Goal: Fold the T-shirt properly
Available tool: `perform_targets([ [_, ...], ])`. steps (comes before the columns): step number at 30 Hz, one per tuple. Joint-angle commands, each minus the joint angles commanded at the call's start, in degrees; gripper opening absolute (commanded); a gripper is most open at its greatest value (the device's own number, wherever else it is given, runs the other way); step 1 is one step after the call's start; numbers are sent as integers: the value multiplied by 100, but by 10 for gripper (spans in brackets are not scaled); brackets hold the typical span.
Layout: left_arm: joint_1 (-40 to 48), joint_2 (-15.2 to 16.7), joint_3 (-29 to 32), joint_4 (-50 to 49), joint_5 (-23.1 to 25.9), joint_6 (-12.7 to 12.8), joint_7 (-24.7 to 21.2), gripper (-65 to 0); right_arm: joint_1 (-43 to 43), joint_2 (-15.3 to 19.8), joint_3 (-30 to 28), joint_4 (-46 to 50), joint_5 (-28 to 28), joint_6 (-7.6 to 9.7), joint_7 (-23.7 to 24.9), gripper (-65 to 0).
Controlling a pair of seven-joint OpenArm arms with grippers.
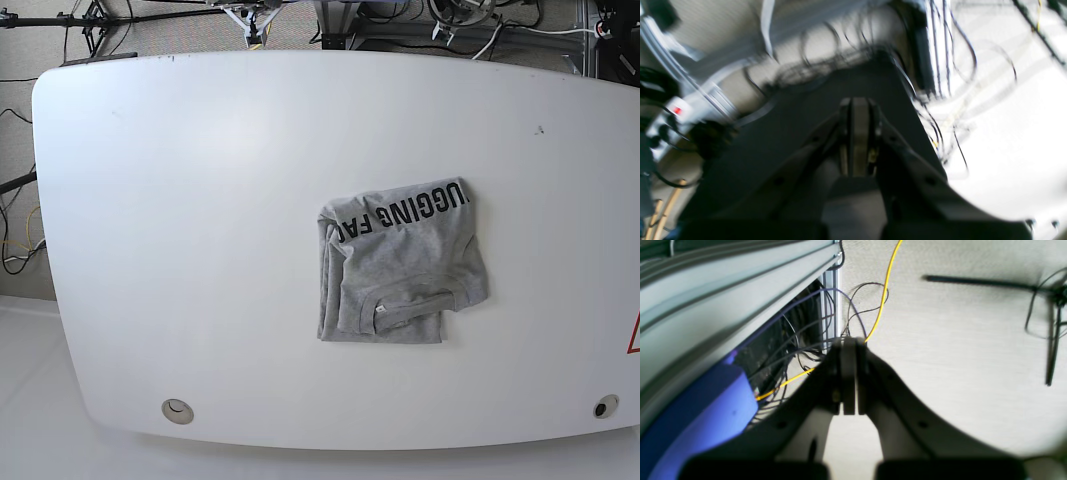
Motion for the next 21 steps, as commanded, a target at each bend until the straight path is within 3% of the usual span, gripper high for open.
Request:
perform_targets([
  [5, -185, 105, -26, -158, -9, 149, -88, -650, 35, -132, -18, -9, 0, -149, -97, -626],
  [17, -273, 149, -79, -255, -79, 185, -70, -650, 35, -193, -18, -9, 0, -105, -79, -611],
  [21, -273, 123, -88, -255, -193, 176, -70, -650, 26, -185, -9, -9, 0, -97, -79, -649],
])
